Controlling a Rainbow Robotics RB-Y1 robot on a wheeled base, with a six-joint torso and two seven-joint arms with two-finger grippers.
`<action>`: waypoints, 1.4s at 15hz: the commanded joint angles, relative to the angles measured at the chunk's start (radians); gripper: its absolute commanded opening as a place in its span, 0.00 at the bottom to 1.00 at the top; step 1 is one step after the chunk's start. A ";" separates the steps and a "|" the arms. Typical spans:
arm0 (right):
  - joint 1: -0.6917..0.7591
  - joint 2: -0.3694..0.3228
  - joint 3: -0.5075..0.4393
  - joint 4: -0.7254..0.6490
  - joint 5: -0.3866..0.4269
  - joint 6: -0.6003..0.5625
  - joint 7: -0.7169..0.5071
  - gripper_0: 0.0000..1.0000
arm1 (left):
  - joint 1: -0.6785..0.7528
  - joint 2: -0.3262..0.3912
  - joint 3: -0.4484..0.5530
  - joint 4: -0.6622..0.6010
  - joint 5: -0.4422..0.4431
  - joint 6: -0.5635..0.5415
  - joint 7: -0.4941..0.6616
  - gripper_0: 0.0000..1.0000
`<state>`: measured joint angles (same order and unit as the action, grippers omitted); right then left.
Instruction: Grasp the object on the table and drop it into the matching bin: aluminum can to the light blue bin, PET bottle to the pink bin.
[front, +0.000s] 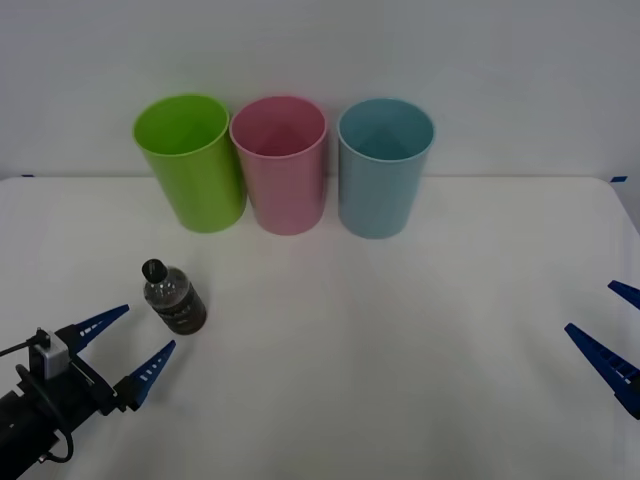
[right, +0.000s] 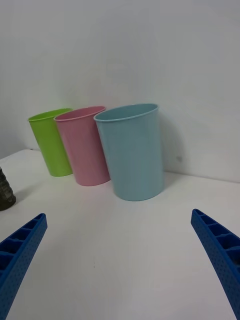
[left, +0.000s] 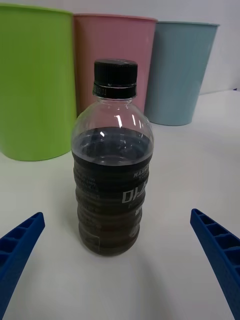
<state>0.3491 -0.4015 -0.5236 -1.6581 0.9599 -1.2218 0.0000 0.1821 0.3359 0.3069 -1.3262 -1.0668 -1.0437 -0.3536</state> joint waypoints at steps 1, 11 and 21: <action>0.000 0.000 0.000 0.000 0.000 0.000 0.000 1.00 | -0.024 -0.024 0.001 0.001 -0.024 0.022 -0.005 1.00; 0.000 0.000 0.000 0.000 0.000 0.000 0.000 1.00 | -0.167 -0.060 -0.006 0.116 -0.090 0.044 -0.027 1.00; 0.000 0.000 0.000 0.000 0.000 0.000 0.000 1.00 | -0.217 -0.061 -0.032 0.159 -0.096 0.056 -0.025 1.00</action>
<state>0.3491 -0.4014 -0.5236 -1.6581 0.9599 -1.2217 0.0000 -0.0353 0.2746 0.2736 -1.1672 -1.1628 -0.9881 -0.3791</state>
